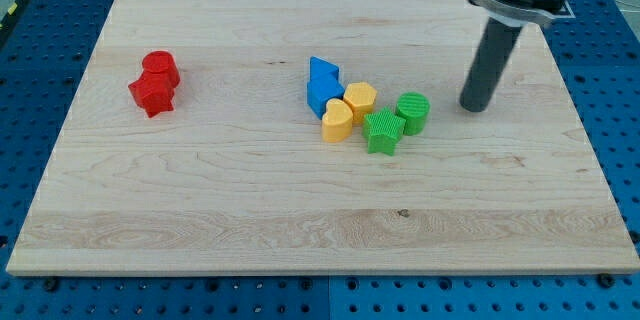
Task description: Push the green circle close to the green star
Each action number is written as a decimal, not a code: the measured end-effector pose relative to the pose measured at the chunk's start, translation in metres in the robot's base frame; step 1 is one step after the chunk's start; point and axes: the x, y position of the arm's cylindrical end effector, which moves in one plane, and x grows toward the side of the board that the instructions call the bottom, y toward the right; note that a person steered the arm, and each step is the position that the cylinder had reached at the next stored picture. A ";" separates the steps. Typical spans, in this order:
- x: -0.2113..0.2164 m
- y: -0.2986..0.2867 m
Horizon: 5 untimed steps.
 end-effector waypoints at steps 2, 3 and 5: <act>0.044 0.005; 0.055 -0.006; 0.069 -0.044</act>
